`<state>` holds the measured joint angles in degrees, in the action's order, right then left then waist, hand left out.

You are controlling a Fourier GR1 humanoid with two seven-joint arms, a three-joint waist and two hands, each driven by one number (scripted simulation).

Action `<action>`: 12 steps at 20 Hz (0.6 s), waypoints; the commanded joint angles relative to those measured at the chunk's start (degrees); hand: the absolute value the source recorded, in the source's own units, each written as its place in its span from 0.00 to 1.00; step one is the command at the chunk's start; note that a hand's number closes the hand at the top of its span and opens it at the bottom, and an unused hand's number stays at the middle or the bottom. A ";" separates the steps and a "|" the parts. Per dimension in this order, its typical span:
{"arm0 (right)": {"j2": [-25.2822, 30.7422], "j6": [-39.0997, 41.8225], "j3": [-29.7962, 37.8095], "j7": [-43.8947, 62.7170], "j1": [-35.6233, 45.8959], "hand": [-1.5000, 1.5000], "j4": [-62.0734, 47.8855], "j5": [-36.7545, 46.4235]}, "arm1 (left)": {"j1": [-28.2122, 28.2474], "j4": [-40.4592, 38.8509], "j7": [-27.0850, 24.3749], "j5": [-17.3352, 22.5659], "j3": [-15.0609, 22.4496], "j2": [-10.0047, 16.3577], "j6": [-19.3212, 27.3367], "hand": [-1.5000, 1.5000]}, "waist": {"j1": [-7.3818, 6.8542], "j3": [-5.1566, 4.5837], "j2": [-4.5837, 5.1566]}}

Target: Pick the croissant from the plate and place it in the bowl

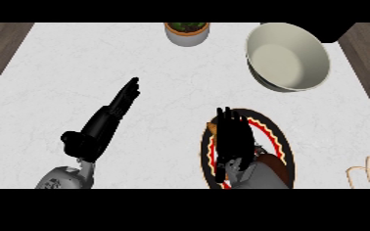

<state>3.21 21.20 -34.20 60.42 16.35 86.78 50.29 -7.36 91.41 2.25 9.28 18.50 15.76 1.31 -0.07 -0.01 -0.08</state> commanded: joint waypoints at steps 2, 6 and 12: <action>-1.92 1.01 2.64 2.59 -1.05 0.00 -2.99 1.92 | 1.34 1.58 -0.02 0.34 -2.73 1.45 -3.42 0.50 | -0.10 0.00 0.03; -1.83 -1.41 3.96 -0.69 -2.63 0.00 -4.08 4.21 | 1.70 1.17 0.31 -1.89 -2.59 -1.43 -2.72 0.50 | -0.07 0.01 0.03; -3.12 -6.21 3.83 -7.79 2.07 1.00 -12.48 3.85 | -0.64 -3.42 -0.57 -3.07 -4.89 -3.51 -5.50 0.50 | -0.18 0.01 0.15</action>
<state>1.52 19.05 -29.83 54.32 14.67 80.79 54.58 -7.26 91.46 3.56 6.83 15.10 13.14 -2.27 -0.09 -0.01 -0.02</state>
